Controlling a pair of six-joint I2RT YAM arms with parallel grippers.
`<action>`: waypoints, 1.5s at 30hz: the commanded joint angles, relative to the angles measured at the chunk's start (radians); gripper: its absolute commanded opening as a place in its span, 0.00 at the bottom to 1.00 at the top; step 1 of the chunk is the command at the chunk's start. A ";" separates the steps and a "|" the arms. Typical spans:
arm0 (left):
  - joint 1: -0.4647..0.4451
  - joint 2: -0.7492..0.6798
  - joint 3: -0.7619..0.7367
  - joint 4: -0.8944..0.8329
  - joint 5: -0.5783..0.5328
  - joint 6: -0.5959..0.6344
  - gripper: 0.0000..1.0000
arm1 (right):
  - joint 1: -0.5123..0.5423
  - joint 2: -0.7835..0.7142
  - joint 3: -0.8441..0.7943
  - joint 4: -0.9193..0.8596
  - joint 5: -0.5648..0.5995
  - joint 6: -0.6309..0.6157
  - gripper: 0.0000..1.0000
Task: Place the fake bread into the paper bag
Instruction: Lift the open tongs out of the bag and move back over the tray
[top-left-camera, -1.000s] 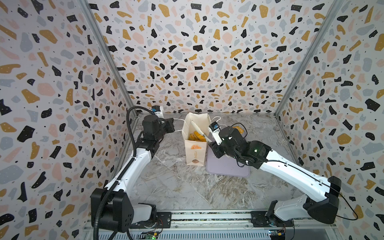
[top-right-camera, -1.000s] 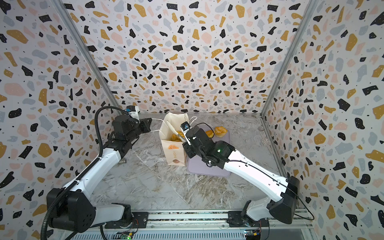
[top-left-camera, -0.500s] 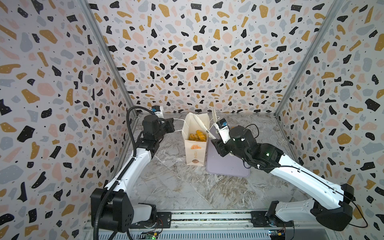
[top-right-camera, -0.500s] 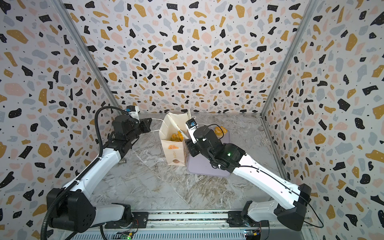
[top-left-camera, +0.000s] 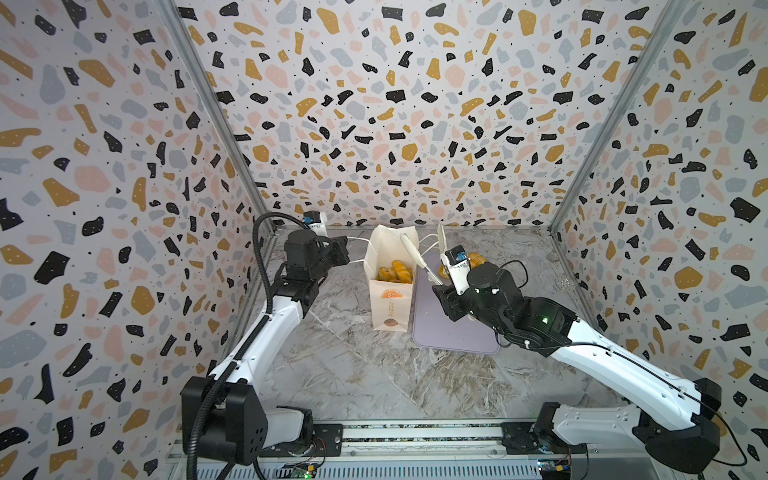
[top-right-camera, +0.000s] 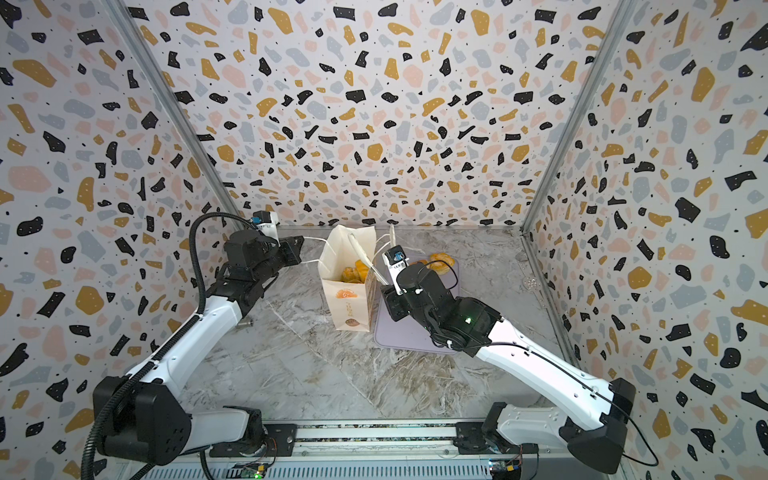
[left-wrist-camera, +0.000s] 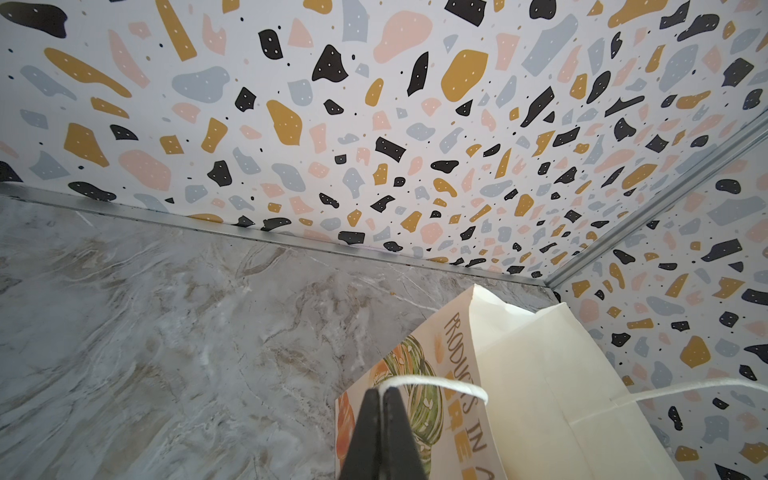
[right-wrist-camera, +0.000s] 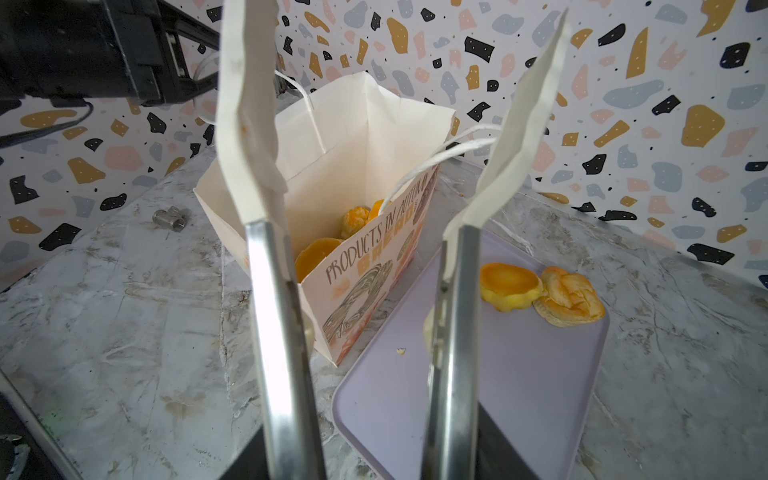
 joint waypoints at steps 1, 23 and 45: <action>-0.004 -0.026 0.009 0.027 0.018 0.003 0.00 | 0.001 -0.066 -0.004 0.022 0.039 0.040 0.54; -0.004 -0.022 0.009 0.024 0.004 0.012 0.00 | -0.166 -0.179 -0.191 0.021 0.069 0.030 0.56; -0.004 -0.018 0.015 0.015 -0.001 0.018 0.00 | -0.392 -0.124 -0.368 0.172 -0.132 0.048 0.57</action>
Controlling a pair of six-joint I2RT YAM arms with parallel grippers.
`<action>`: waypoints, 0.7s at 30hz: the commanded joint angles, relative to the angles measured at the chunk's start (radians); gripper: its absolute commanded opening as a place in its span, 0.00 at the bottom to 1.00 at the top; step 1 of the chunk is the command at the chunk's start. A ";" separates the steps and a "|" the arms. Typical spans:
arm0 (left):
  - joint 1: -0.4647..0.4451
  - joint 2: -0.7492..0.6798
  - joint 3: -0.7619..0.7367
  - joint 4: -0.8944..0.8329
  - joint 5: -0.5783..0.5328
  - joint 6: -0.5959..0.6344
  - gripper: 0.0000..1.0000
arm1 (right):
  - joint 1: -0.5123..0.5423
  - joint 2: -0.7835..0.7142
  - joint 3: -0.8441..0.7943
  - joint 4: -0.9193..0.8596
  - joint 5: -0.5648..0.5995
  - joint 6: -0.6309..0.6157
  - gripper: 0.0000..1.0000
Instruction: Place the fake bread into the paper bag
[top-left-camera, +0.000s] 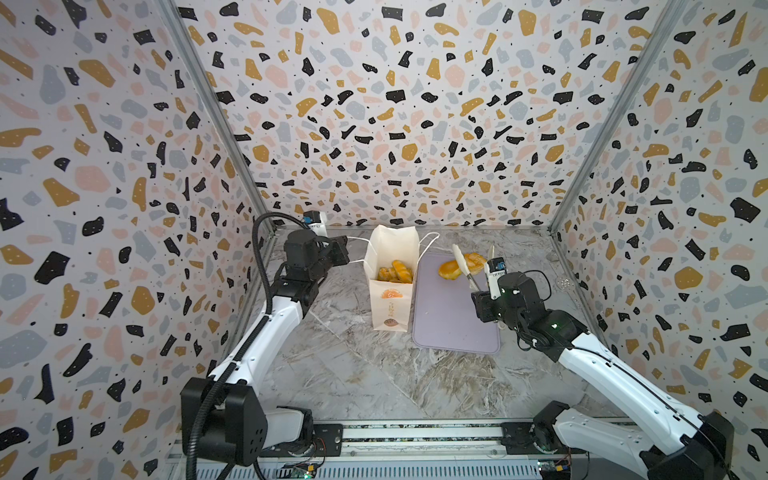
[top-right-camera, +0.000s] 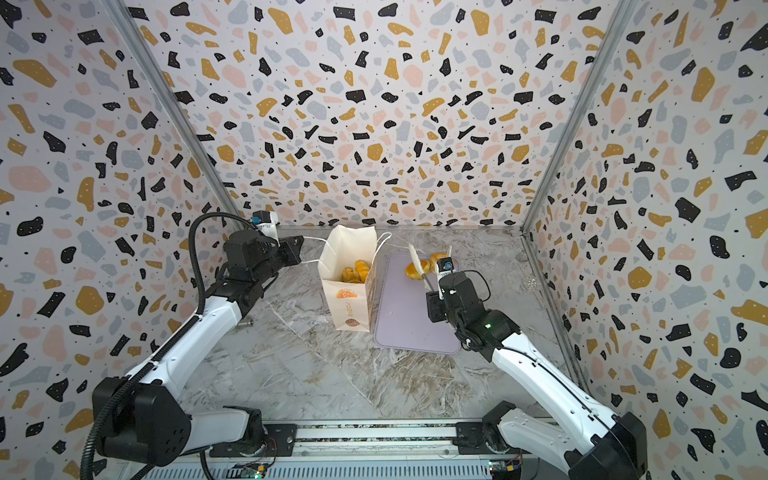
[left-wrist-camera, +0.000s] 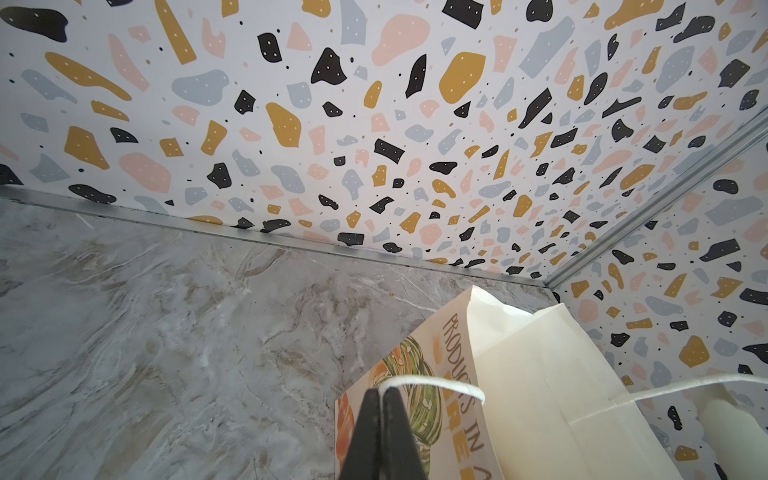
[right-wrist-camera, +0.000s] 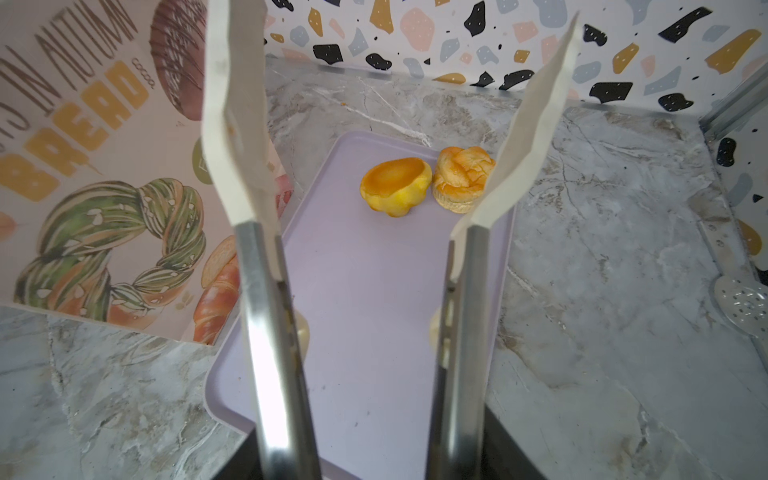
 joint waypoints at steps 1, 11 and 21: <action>-0.004 -0.014 0.014 0.014 0.001 0.017 0.00 | -0.023 0.010 -0.006 0.074 -0.032 0.016 0.56; -0.004 -0.008 0.016 0.009 -0.002 0.021 0.00 | -0.067 0.120 -0.056 0.156 -0.052 0.027 0.56; -0.003 -0.002 0.017 0.004 -0.009 0.025 0.00 | -0.127 0.200 -0.090 0.239 -0.109 0.037 0.56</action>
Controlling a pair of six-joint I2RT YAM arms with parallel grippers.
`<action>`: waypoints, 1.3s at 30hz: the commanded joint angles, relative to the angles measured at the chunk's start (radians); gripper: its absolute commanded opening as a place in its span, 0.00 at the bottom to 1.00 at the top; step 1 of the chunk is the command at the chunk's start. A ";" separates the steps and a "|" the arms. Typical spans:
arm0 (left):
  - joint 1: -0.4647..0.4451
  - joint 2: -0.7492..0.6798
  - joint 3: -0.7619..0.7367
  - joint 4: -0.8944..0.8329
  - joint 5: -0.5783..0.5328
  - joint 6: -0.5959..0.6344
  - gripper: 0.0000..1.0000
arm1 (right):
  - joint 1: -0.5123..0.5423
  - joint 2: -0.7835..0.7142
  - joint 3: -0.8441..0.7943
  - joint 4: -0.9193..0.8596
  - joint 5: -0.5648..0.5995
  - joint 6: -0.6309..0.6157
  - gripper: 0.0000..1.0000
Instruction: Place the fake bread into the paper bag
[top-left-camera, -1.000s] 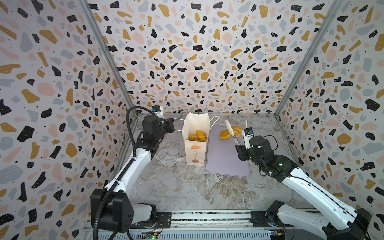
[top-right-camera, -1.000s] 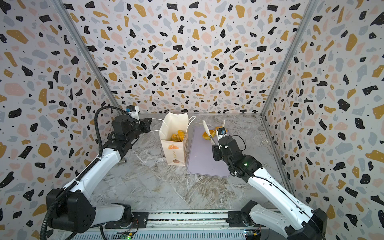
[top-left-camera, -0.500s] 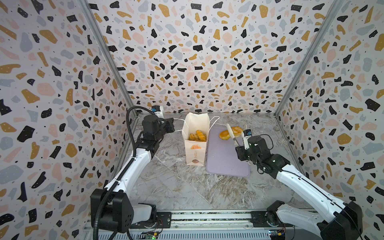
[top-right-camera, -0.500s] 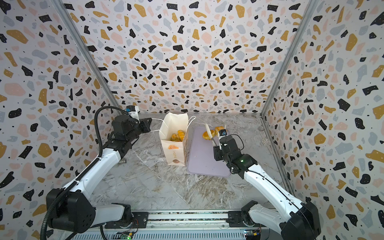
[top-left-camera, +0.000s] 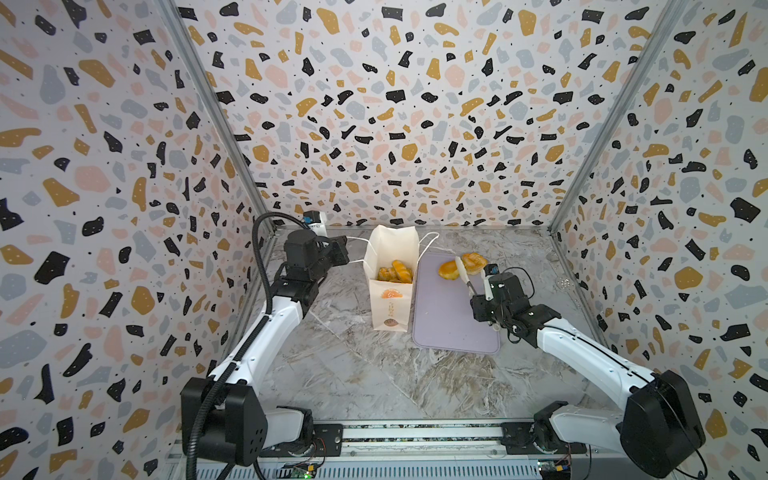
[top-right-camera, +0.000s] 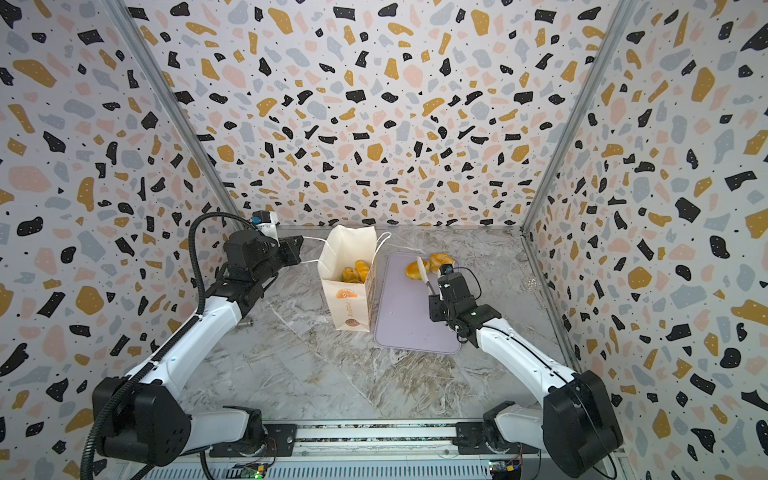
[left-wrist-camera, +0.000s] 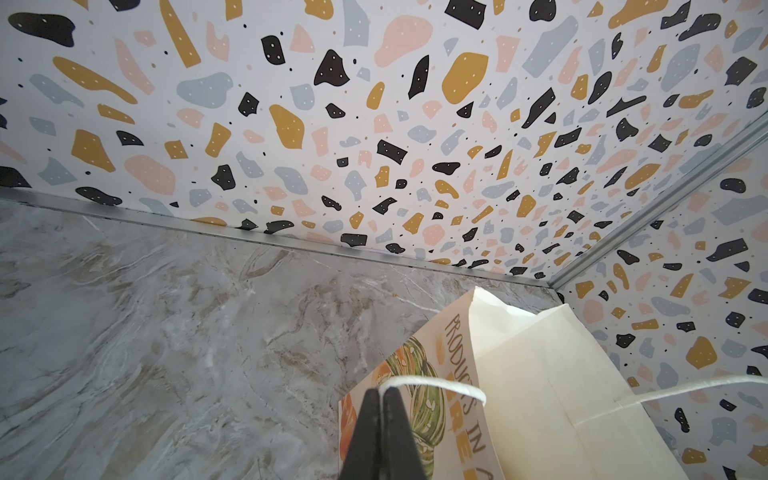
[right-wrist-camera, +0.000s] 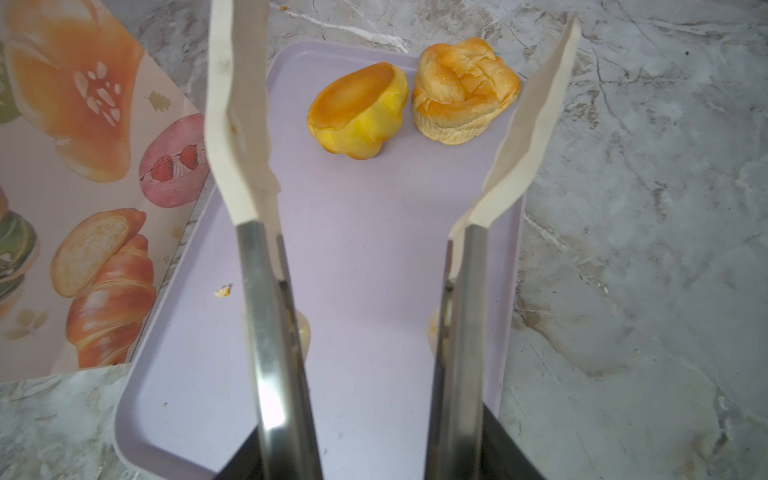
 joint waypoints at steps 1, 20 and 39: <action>-0.004 -0.004 0.016 0.006 -0.001 0.018 0.00 | -0.009 0.008 0.009 0.074 -0.025 0.011 0.56; -0.004 -0.009 0.017 0.005 0.001 0.018 0.00 | -0.028 0.204 0.033 0.126 -0.132 0.141 0.53; -0.004 -0.004 0.018 0.003 -0.002 0.020 0.00 | -0.028 0.311 0.079 0.185 -0.186 0.192 0.51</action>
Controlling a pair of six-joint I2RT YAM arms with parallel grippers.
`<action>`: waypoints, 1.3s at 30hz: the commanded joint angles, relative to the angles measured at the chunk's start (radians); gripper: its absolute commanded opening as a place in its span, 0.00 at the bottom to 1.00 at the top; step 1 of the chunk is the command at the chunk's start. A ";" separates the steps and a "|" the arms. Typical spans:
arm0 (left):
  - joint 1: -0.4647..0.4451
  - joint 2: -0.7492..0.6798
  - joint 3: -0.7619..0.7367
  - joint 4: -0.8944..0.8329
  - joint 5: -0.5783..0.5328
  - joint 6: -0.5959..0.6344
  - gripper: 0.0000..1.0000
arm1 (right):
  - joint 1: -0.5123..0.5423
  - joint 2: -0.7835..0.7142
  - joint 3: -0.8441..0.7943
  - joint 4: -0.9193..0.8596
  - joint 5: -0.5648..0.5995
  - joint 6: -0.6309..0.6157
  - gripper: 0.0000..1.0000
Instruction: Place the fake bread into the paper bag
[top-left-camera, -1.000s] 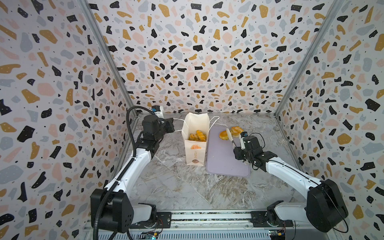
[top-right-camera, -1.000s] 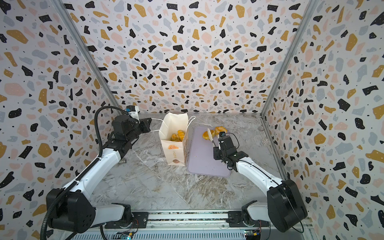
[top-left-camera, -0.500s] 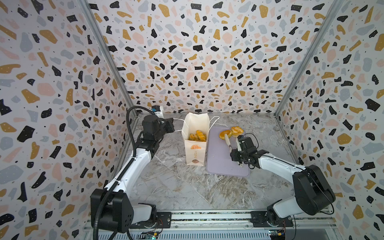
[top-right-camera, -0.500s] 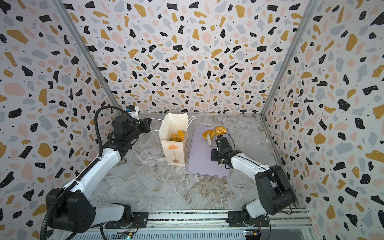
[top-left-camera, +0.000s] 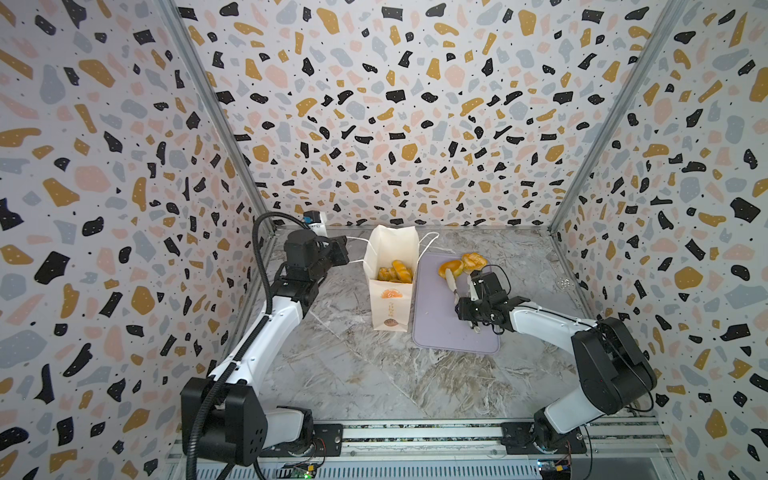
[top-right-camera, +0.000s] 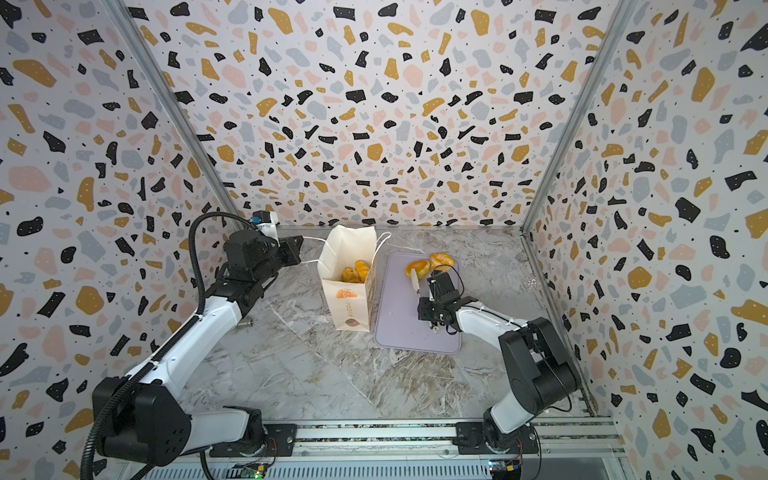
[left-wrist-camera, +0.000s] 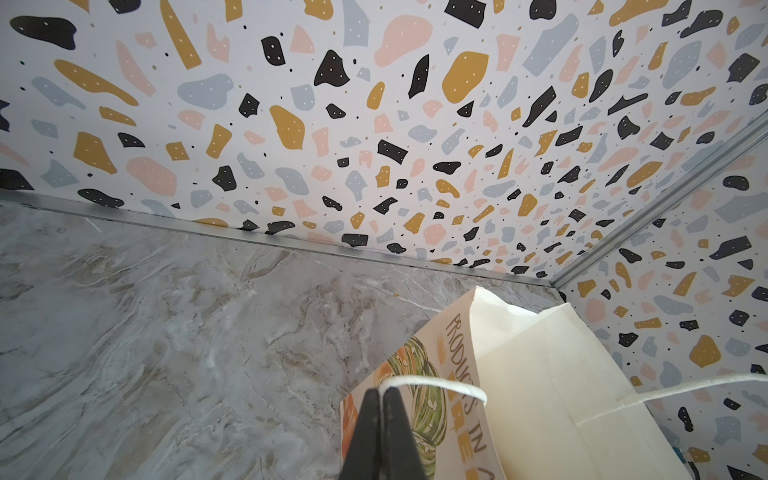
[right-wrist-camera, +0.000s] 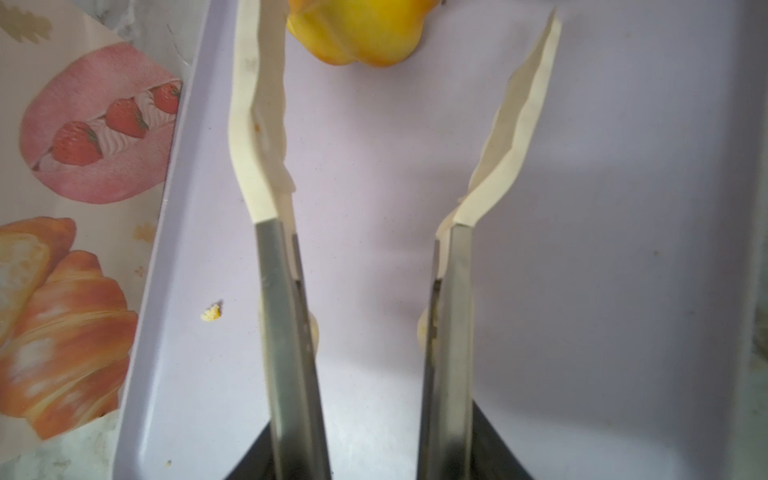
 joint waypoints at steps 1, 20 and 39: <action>-0.003 -0.004 0.018 0.004 0.000 0.014 0.00 | -0.003 -0.013 0.037 0.044 -0.006 0.026 0.51; -0.004 -0.014 0.020 0.004 0.004 0.014 0.00 | -0.019 0.047 0.069 0.118 -0.051 0.086 0.51; -0.004 -0.016 0.019 0.005 0.007 0.013 0.00 | -0.052 0.093 0.073 0.183 -0.126 0.103 0.46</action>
